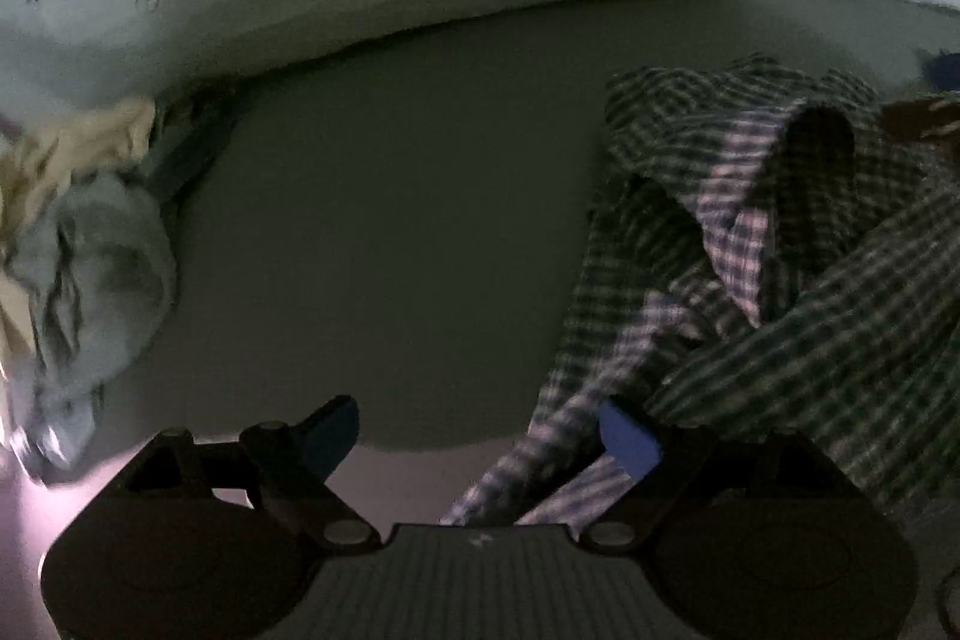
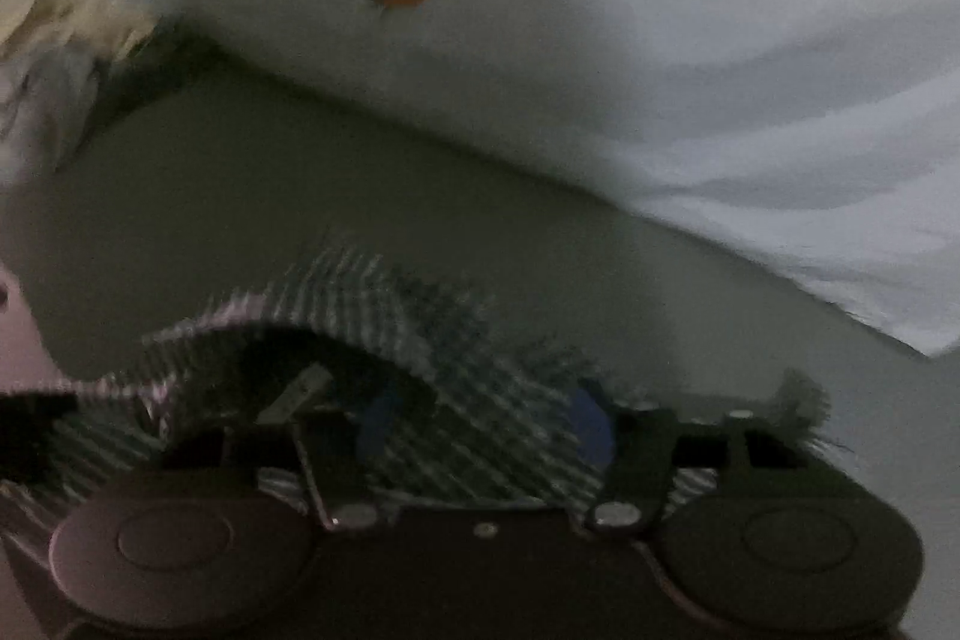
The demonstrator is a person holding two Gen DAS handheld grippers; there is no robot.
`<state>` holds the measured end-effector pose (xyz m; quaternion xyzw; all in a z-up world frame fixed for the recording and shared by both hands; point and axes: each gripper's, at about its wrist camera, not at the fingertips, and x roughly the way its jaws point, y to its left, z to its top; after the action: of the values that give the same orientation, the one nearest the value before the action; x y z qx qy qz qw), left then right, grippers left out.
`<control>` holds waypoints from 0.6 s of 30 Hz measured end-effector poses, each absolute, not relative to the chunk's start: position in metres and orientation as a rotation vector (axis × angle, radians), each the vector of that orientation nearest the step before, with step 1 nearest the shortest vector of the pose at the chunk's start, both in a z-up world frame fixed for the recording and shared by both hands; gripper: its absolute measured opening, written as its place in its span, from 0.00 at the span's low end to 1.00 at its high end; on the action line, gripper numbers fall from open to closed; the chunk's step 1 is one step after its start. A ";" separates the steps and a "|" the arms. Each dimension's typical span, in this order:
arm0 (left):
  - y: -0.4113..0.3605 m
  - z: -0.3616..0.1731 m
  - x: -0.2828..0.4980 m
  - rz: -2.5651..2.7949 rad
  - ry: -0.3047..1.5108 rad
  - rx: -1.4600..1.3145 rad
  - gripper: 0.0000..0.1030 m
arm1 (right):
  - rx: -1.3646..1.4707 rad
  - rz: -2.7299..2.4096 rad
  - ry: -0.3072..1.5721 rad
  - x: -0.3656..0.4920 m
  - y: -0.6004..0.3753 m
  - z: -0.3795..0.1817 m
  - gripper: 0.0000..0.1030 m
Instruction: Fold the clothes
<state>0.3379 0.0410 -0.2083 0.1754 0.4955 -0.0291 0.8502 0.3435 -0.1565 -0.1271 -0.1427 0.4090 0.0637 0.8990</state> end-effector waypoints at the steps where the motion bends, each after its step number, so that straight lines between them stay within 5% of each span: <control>1: 0.038 -0.208 0.340 -0.059 1.038 0.381 0.86 | -0.280 0.161 0.876 0.354 -0.155 -0.137 0.48; 2: 0.036 -0.208 0.343 -0.055 1.040 0.380 0.86 | -0.264 0.191 0.905 0.364 -0.154 -0.148 0.44; 4: 0.035 -0.206 0.345 -0.039 1.047 0.358 0.86 | -0.203 0.196 0.948 0.387 -0.148 -0.159 0.02; 7: 0.042 -0.203 0.354 -0.009 1.050 0.305 0.86 | -0.111 0.232 0.893 0.418 -0.128 -0.144 0.02; 14: 0.061 -0.186 0.369 0.038 1.002 0.239 0.86 | -0.005 0.391 0.514 0.465 -0.060 -0.011 0.02; 17: 0.065 -0.190 0.379 0.052 1.005 0.217 0.86 | -0.088 0.463 0.538 0.471 -0.032 -0.008 0.13; 18: 0.065 -0.194 0.384 0.054 1.017 0.212 0.86 | -0.121 0.479 0.545 0.468 -0.027 -0.011 0.27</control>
<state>0.3837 0.0647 -0.1936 0.1014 0.4861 0.0256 0.8676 0.4676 -0.0268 -0.0108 -0.0593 0.2666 0.2340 0.9331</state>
